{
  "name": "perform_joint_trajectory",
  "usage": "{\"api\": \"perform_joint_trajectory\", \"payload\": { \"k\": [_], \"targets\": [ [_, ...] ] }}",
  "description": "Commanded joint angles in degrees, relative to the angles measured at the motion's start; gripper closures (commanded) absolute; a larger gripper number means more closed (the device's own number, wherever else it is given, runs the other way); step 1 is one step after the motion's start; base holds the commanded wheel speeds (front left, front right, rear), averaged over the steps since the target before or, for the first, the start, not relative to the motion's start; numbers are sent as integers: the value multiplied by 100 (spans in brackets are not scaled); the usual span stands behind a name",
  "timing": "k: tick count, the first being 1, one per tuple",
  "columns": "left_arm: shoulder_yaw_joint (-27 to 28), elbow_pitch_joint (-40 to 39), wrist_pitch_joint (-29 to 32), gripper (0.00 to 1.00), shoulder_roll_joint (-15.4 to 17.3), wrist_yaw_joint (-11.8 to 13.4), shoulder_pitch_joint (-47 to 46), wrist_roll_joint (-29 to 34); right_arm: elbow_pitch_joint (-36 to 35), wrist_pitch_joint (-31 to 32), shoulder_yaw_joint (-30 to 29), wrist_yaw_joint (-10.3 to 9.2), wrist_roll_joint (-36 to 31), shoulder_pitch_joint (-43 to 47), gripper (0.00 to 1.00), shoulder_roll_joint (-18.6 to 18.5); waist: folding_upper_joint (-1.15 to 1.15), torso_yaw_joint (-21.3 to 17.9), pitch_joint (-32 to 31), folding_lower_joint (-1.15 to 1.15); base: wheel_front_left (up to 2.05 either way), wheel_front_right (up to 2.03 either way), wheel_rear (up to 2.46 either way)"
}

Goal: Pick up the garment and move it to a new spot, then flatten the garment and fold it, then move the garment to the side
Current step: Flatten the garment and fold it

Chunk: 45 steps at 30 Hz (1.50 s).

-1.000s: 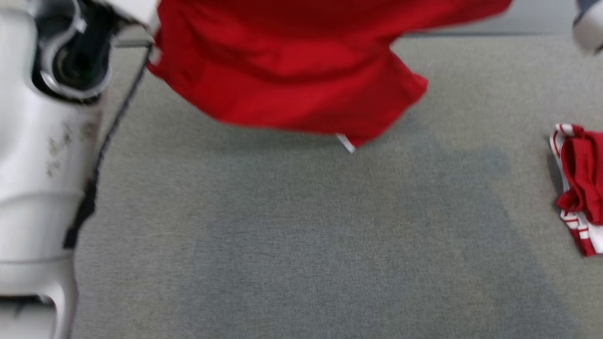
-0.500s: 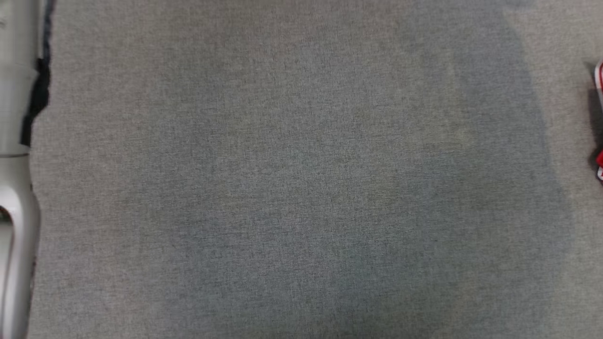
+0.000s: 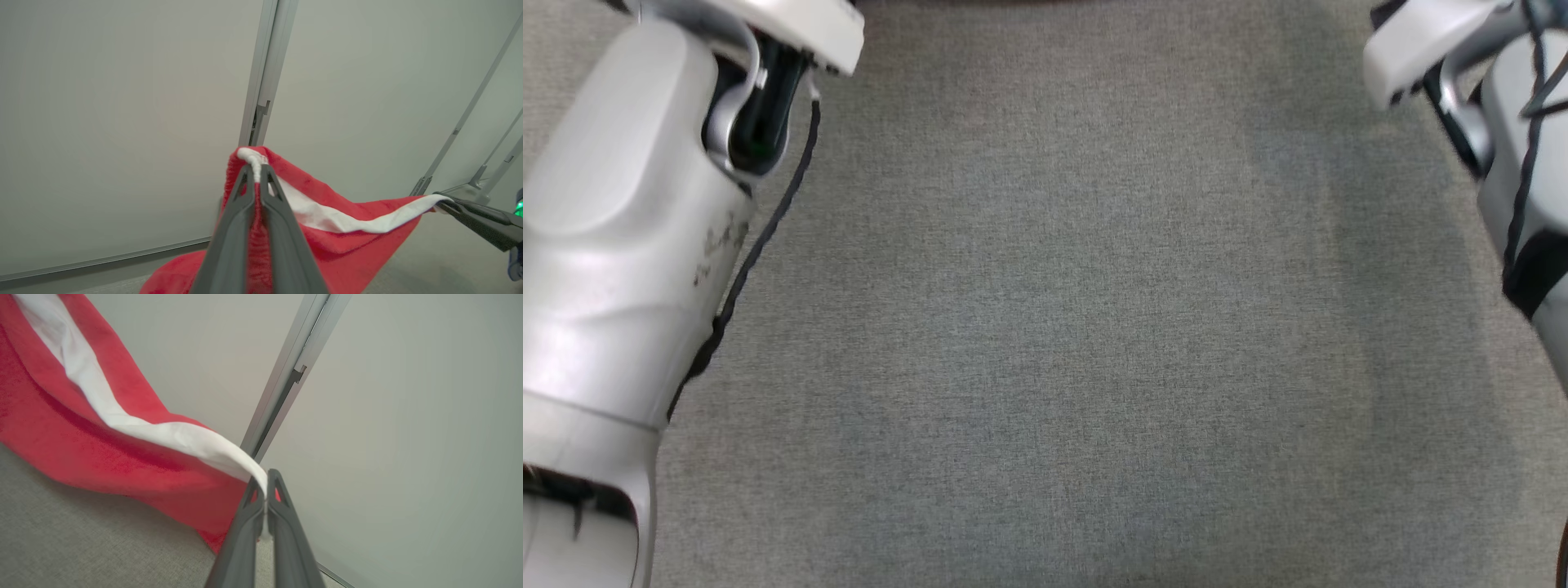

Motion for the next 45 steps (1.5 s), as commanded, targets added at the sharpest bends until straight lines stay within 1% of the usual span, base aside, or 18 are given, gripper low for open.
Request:
{"api": "perform_joint_trajectory", "payload": {
  "k": [1,9,12,18,27,34,35,36,37,40,41,45],
  "targets": [
    [-24,-143,-32,100,61,-4,190,-47,-42,-29,56,-13,72,228,100,-65,0,40,-155,0,0,0,0],
    [-230,-959,-32,100,374,-3,1508,-79,-277,-31,644,-13,515,1311,100,-390,0,103,-837,0,0,0,0],
    [-322,-1075,-33,100,504,-3,1946,-97,-319,-31,914,-13,733,1679,100,-510,0,130,-1095,0,0,0,0],
    [-649,-1271,-32,100,640,-4,2604,199,-336,-32,1525,-13,1209,2207,100,-777,0,198,-1483,0,0,0,0],
    [-1187,-1696,-34,100,823,-4,3401,881,-341,-32,2381,-13,1991,2680,100,-1148,0,283,-2006,0,0,0,0],
    [-1277,-2071,-34,100,783,-3,4066,1217,-513,-31,2984,-13,2702,3036,100,-1531,0,321,-2421,0,0,0,0],
    [-1277,-2071,-34,100,783,-3,4066,1217,-513,-31,2984,-13,2702,3036,100,-1531,0,321,-2421,0,0,0,0],
    [-1261,-2188,-34,100,767,-3,4267,1301,-596,-31,3139,-13,2831,3076,100,-1713,0,324,-2519,0,0,0,0],
    [-1243,-2242,-33,100,751,-3,4374,1323,-663,-32,3196,-13,2897,3115,100,-1782,0,323,-2568,0,0,0,0],
    [-1152,-2436,-34,100,700,-3,4703,1381,-854,-32,3323,-13,3061,3297,100,-2001,0,301,-2662,0,0,0,0],
    [-1152,-2436,-34,100,700,-3,4703,1381,-854,-32,3323,-13,3061,3297,100,-2001,0,301,-2662,0,0,0,0],
    [-1134,-2672,-33,100,638,-3,5111,1467,-1138,-32,3407,-13,3206,3513,100,-2354,0,296,-2732,0,0,0,0]
  ]
}}
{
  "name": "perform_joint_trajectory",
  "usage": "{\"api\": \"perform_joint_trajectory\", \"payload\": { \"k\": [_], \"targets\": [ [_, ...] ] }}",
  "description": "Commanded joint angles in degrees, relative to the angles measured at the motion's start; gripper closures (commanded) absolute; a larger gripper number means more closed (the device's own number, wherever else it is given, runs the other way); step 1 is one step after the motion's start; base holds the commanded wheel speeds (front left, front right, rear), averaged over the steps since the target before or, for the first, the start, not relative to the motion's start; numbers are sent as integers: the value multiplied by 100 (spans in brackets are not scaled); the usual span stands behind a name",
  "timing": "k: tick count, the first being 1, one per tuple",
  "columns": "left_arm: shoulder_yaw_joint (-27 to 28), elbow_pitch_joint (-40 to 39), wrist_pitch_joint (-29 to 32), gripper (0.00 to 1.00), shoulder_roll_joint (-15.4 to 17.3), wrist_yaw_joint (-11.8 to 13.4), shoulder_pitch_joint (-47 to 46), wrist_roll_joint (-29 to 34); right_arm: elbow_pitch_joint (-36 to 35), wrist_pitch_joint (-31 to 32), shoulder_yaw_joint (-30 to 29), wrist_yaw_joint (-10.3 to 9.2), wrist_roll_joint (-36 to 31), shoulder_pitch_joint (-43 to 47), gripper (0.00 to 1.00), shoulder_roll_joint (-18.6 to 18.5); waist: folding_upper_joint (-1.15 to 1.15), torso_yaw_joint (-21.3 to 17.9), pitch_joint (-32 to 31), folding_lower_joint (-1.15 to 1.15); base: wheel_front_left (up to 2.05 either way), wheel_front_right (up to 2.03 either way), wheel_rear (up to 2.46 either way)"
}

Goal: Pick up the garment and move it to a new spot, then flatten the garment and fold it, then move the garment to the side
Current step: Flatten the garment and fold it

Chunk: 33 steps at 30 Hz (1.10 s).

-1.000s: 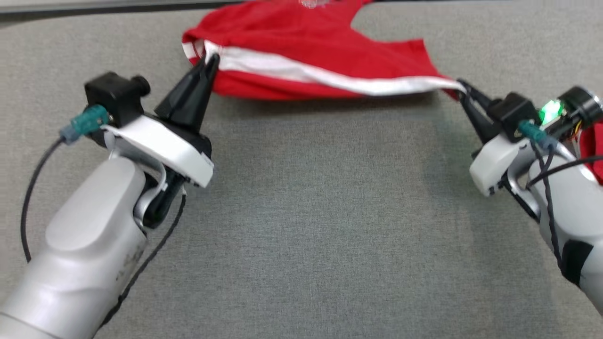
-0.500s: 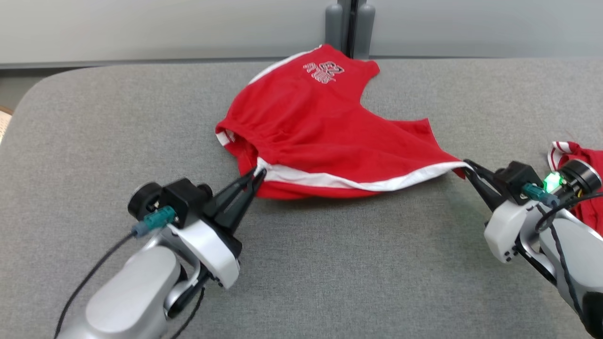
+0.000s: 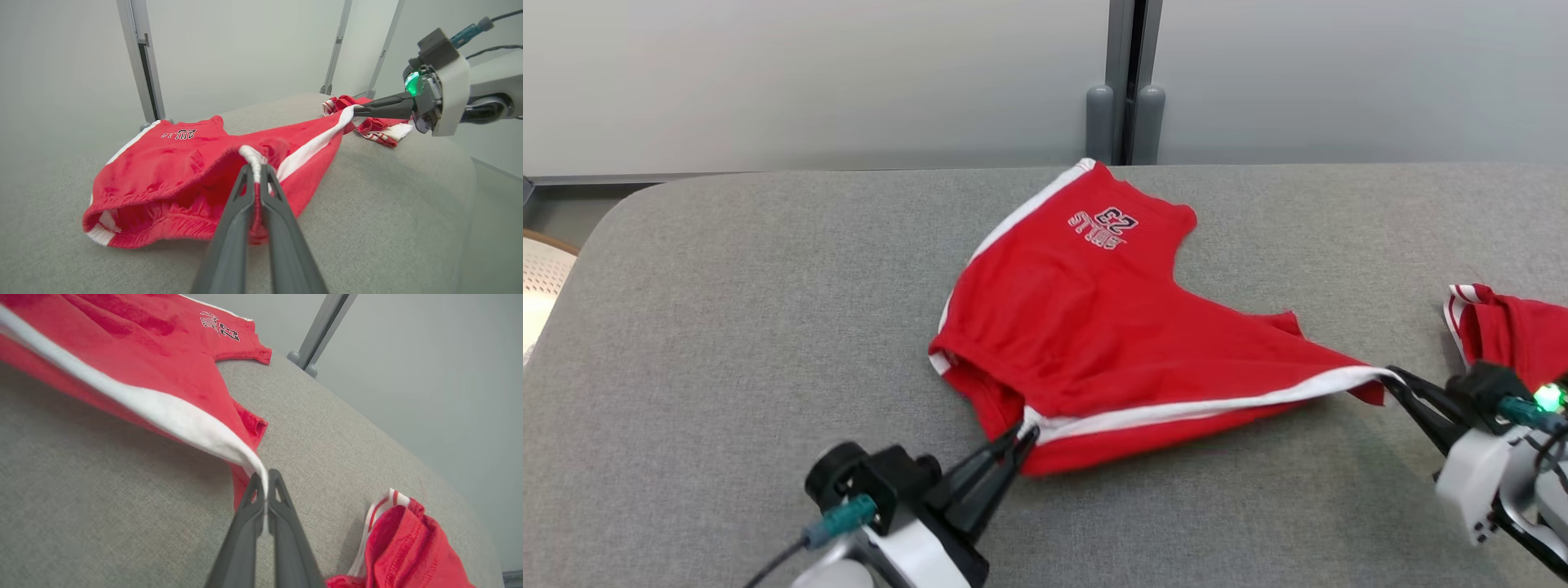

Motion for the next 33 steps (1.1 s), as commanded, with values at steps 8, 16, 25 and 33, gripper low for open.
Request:
{"api": "perform_joint_trajectory", "payload": {
  "k": [8,16,25,33],
  "targets": [
    [-135,-344,-26,100,-8,-3,653,166,-813,87,298,-13,152,671,100,-729,0,-31,-43,0,0,0,0],
    [-347,-671,-26,100,45,-2,915,276,-1879,450,397,-13,258,862,100,-1657,0,27,61,0,0,0,0],
    [65,-937,-27,100,-263,-2,543,178,-2438,866,-30,-13,75,265,100,-2041,0,412,200,0,0,0,0],
    [231,-1065,-26,100,-633,-2,126,13,-2921,1558,130,-13,34,-847,100,-2299,0,1010,479,0,0,0,0]
  ]
}}
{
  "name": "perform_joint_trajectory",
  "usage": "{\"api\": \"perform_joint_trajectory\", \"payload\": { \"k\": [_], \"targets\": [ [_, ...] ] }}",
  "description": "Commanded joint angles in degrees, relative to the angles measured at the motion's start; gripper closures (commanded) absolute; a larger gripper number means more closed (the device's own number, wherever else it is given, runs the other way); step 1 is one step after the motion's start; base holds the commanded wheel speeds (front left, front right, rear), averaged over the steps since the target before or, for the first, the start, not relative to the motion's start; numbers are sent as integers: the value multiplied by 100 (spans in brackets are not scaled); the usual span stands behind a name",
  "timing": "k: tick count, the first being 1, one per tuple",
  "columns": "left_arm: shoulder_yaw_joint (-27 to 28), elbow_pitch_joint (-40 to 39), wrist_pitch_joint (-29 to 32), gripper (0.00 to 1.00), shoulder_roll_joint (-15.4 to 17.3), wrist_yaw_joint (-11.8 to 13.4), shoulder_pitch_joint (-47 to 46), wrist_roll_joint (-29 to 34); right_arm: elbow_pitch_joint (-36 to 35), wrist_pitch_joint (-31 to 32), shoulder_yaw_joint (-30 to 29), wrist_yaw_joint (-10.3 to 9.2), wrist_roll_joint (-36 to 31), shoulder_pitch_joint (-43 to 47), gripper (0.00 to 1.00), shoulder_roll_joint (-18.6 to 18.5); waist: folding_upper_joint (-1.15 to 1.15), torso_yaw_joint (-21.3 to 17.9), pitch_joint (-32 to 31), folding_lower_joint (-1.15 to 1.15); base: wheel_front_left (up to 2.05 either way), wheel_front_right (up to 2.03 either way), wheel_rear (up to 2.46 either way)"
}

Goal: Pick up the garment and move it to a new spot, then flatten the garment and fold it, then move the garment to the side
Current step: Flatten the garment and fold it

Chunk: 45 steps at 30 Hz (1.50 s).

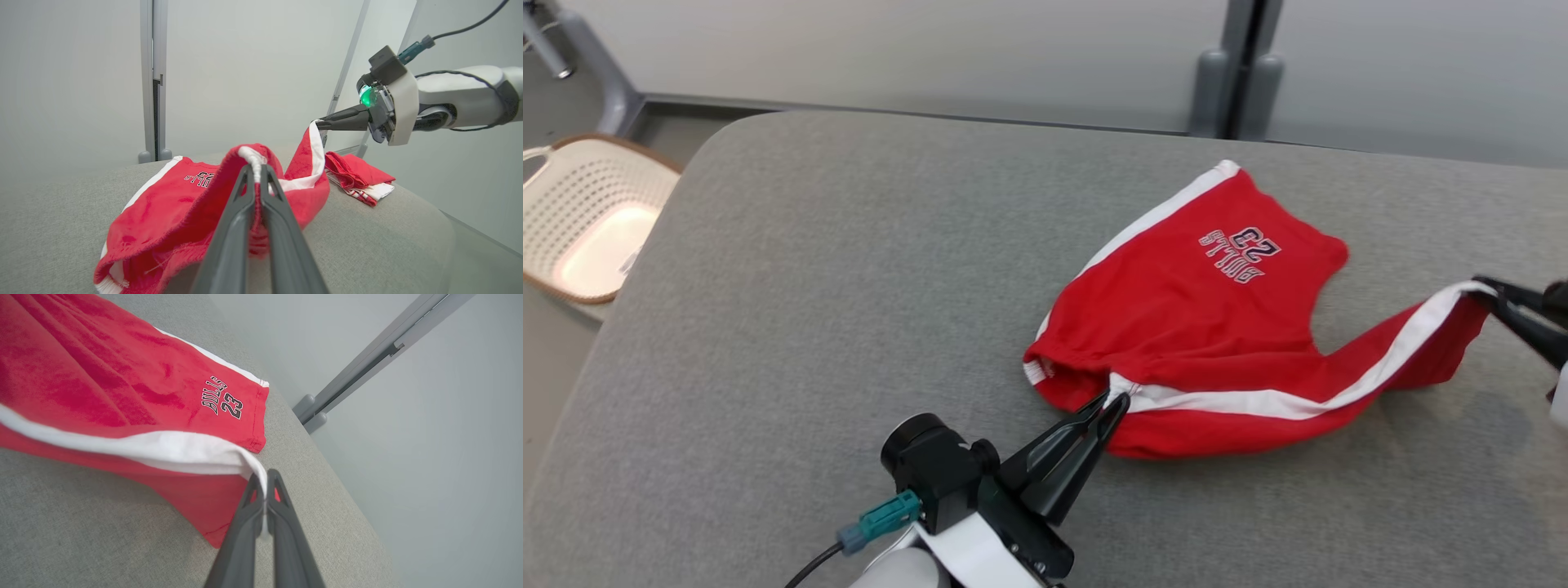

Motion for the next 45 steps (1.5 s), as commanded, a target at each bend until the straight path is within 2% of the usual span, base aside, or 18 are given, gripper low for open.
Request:
{"api": "perform_joint_trajectory", "payload": {
  "k": [1,11,21,29,45],
  "targets": [
    [30,19,-26,100,-86,-2,-156,-84,-66,194,122,-13,20,-351,100,-63,0,309,209,0,0,0,0],
    [210,421,-26,100,-672,-2,-550,-236,139,1021,753,-13,137,-1947,100,-203,0,911,824,0,0,0,0],
    [127,1143,-26,100,-1022,-2,-1200,-311,412,1585,873,-13,-41,-2867,100,-101,0,1264,1453,0,0,0,0],
    [282,1423,-26,100,-1099,-2,-1576,-430,351,1897,871,-14,-257,-3084,100,-41,0,1425,1781,0,0,0,0],
    [129,1274,-26,100,-1095,-2,-1759,-691,632,1924,871,-14,-568,-3459,100,126,0,1724,2112,0,0,0,0]
  ]
}}
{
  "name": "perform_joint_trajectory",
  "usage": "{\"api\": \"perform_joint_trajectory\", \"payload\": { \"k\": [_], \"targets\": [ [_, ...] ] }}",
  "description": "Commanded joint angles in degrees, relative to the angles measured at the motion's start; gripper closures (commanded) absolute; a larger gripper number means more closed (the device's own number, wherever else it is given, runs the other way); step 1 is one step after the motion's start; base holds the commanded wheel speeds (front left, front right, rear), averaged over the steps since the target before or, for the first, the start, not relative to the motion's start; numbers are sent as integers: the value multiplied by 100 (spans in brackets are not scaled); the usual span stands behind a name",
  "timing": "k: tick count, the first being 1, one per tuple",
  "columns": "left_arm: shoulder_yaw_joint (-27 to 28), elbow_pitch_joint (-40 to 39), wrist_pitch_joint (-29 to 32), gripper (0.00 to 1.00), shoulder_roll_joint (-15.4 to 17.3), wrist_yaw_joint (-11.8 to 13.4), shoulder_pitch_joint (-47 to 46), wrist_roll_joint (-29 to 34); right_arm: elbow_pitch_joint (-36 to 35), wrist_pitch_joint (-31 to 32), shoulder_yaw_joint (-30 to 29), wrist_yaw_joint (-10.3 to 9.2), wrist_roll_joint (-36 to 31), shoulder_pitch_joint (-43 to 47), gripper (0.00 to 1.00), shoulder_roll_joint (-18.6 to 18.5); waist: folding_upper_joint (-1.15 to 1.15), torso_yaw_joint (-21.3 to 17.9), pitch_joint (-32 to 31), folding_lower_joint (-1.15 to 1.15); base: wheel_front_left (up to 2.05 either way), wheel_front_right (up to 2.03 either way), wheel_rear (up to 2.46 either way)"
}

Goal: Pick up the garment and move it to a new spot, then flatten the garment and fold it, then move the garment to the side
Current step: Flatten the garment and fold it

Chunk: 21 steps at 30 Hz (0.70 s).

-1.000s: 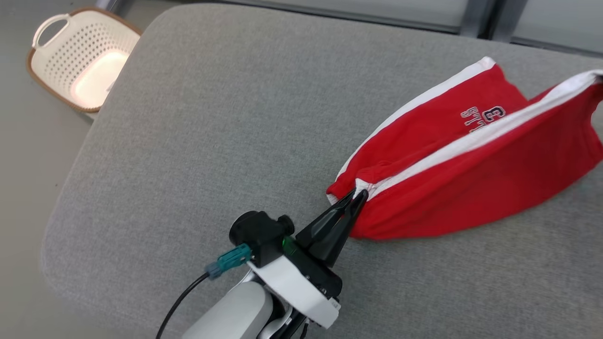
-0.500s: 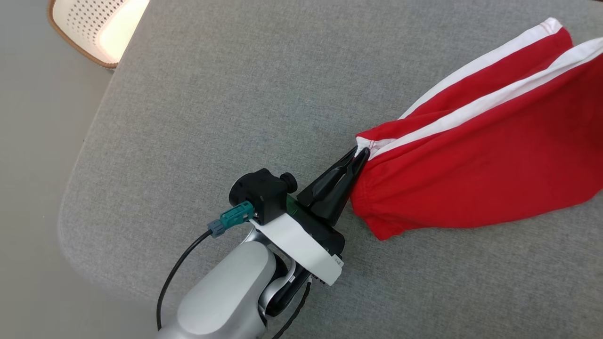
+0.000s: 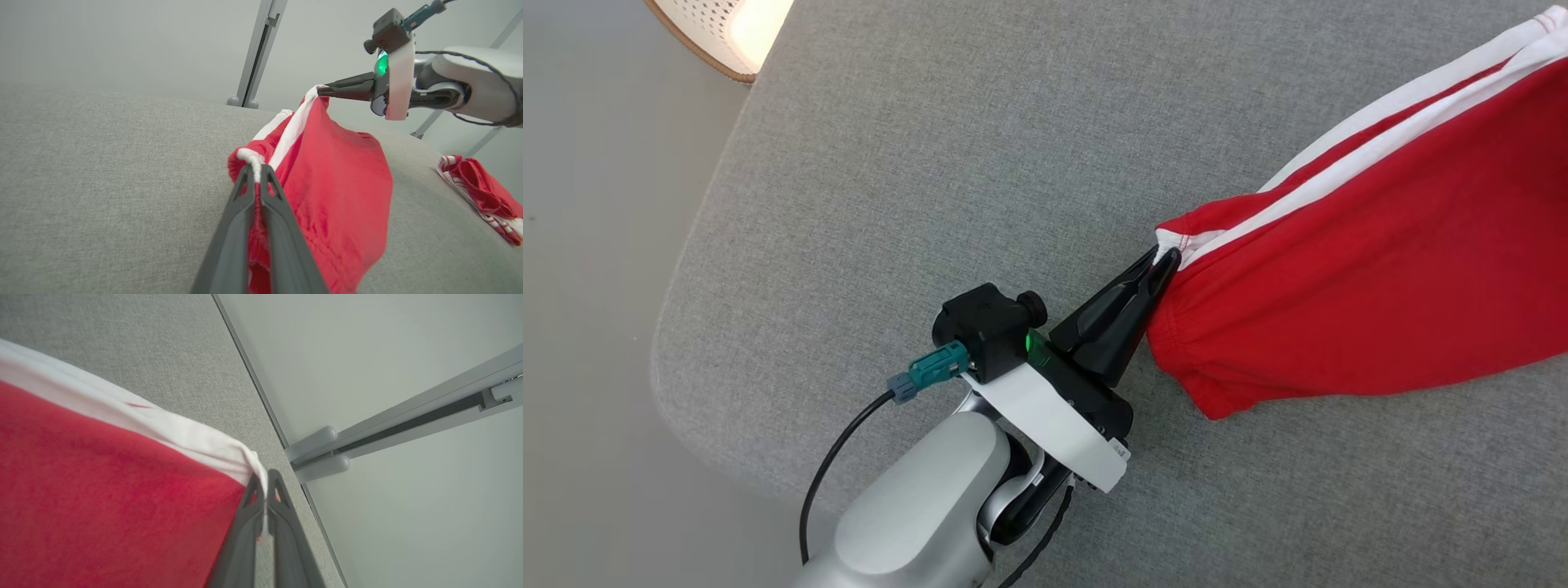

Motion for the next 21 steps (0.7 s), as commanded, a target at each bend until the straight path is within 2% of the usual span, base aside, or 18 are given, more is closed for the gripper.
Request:
{"api": "perform_joint_trajectory", "payload": {
  "k": [1,8,9,10,11,12,13,14,21],
  "targets": [
    [6,-29,-26,100,23,-2,-111,-2,44,2,4,-15,-52,-49,100,16,0,29,25,0,0,0,0],
    [23,-83,-26,100,21,-2,-117,-27,167,39,4,-15,-94,-133,100,48,0,72,98,0,0,0,0],
    [29,-74,-26,100,22,-2,-112,-33,187,34,5,-15,-105,-144,75,57,0,73,109,0,0,0,0],
    [40,-62,-26,95,22,-2,-114,-36,204,27,4,-15,-114,-152,9,67,0,71,119,0,0,0,0],
    [43,-26,-26,70,23,-2,-118,-39,215,-8,4,-15,-141,-156,0,78,0,66,124,0,0,0,0],
    [0,34,-25,52,22,-2,-136,-11,233,-55,3,-15,-154,-154,0,99,0,57,126,0,0,0,0],
    [-25,60,-26,11,19,-2,-185,66,264,-99,4,-15,-169,-125,0,126,0,44,123,0,0,0,0],
    [1,75,-26,0,18,-2,-200,88,294,-142,5,-15,-188,-77,0,152,0,28,116,0,0,0,0],
    [279,349,-26,0,22,38,-55,297,766,-726,1,-15,-75,105,0,504,0,-221,-139,0,0,0,0]
  ]
}}
